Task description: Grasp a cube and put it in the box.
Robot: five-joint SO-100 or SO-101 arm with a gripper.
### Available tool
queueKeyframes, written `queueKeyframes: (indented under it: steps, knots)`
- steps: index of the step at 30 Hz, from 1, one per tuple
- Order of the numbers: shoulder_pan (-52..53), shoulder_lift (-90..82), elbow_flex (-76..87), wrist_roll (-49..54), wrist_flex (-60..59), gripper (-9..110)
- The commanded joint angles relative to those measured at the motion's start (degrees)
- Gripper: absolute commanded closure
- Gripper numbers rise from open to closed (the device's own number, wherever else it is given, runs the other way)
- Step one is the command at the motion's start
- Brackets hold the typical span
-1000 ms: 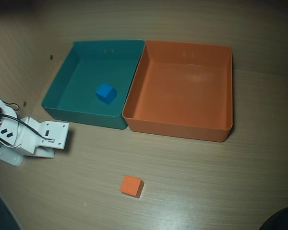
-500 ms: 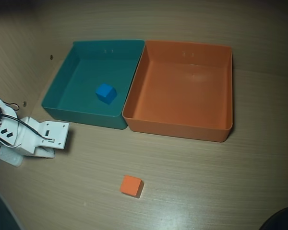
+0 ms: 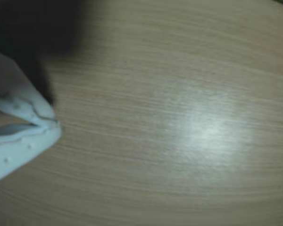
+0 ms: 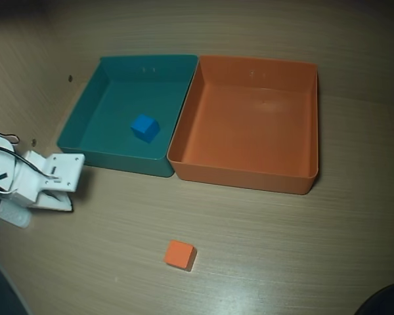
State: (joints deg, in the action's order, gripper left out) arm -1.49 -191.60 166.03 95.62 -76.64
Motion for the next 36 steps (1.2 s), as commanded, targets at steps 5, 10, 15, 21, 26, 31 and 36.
queueKeyframes:
  steps: [5,10,15,21,26,31,36]
  knots:
    - [-0.2,8.7,-12.2,0.8,0.5,107]
    - [0.4,21.2,-23.0,0.9,0.5,107]
    - [0.4,35.3,-35.0,-0.1,0.5,107]
    - [0.5,52.2,-47.2,0.8,0.5,107]
    - [0.6,63.0,-56.2,0.8,0.5,106]
    - [2.5,70.8,-63.9,0.8,0.5,95]
    - [4.8,76.6,-71.6,0.9,0.5,78]
